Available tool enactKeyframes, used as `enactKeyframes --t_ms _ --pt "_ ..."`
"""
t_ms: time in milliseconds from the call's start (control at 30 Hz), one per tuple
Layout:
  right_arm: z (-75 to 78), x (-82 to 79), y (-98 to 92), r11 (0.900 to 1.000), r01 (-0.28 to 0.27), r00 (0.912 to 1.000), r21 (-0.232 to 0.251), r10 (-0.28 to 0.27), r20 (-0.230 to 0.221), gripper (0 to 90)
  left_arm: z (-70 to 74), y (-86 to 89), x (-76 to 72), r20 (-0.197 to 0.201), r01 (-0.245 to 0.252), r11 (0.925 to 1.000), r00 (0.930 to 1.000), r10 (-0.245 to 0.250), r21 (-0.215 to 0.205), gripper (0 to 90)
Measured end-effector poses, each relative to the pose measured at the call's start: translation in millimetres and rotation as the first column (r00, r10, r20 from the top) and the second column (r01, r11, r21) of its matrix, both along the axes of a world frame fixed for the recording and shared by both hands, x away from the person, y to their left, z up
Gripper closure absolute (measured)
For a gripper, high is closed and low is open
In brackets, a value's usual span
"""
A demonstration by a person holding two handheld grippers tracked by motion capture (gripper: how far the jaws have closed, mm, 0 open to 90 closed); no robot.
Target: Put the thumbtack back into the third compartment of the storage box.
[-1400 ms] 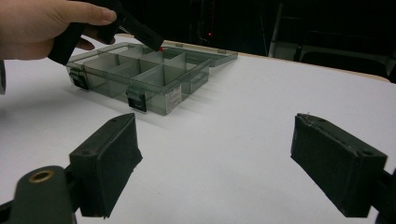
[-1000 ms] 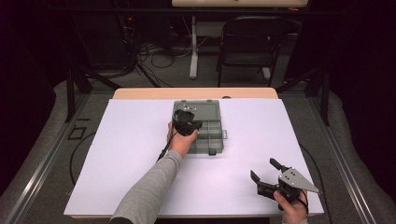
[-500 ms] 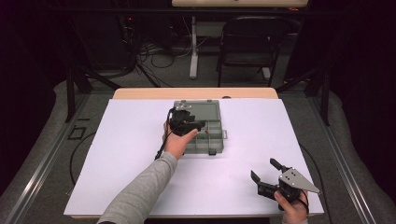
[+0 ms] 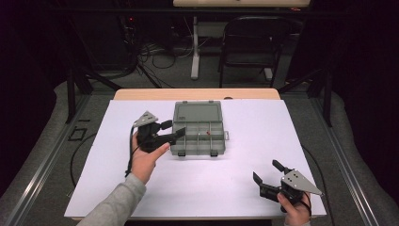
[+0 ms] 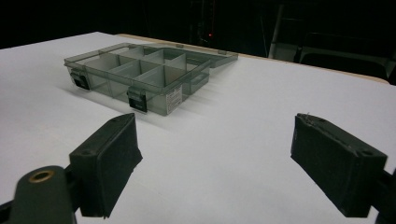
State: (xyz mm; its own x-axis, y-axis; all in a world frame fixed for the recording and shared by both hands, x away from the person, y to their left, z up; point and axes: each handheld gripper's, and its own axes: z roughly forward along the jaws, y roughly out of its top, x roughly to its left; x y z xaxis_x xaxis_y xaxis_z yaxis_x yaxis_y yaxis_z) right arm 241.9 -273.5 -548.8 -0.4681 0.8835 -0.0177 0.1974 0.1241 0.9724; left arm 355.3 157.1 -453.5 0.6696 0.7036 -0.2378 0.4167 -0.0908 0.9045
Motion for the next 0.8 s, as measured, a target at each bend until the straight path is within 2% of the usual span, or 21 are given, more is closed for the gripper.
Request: enactKeyframes --t_ms 100,167,367,500,567,700,800 --pt "0.4 -0.4 0.4 1.0 -0.004 1.0 0.001 0.004 -0.002 14.5 -0.4 17.5 -15.8 0.025 -0.021 0.9995 0.9995 0.021 0.025 31.2" --pt "0.3 -0.5 0.7 1.0 -0.005 1.0 0.004 0.005 -0.004 14.5 -2.9 30.6 -27.1 0.027 -0.034 0.9988 0.9991 0.033 0.037 31.3" --pt "0.2 -1.1 0.8 1.0 -0.007 1.0 0.006 0.007 0.001 14.5 -13.4 61.2 -54.5 0.031 -0.081 0.9965 0.9963 0.081 0.017 31.3" --pt "0.0 -1.1 0.6 1.0 -0.006 1.0 0.005 0.006 0.001 14.5 -24.6 79.0 -71.1 0.062 -0.125 0.9911 0.9905 0.123 0.044 31.3" --pt "0.0 -1.3 0.7 1.0 -0.007 1.0 0.002 0.007 0.0 14.5 -33.5 87.9 -77.5 0.071 -0.142 0.9869 0.9881 0.136 0.077 31.4" --pt "-0.5 -1.1 1.0 1.0 -0.006 1.0 -0.001 0.006 0.0 14.5 -52.2 100.5 -84.9 0.049 -0.154 0.9835 0.9875 0.15 0.095 31.7" --pt "-0.9 -1.1 1.3 1.0 -0.006 1.0 -0.003 0.006 -0.003 14.4 -65.4 108.0 -88.1 0.024 -0.158 0.9841 0.9874 0.156 0.081 31.7"
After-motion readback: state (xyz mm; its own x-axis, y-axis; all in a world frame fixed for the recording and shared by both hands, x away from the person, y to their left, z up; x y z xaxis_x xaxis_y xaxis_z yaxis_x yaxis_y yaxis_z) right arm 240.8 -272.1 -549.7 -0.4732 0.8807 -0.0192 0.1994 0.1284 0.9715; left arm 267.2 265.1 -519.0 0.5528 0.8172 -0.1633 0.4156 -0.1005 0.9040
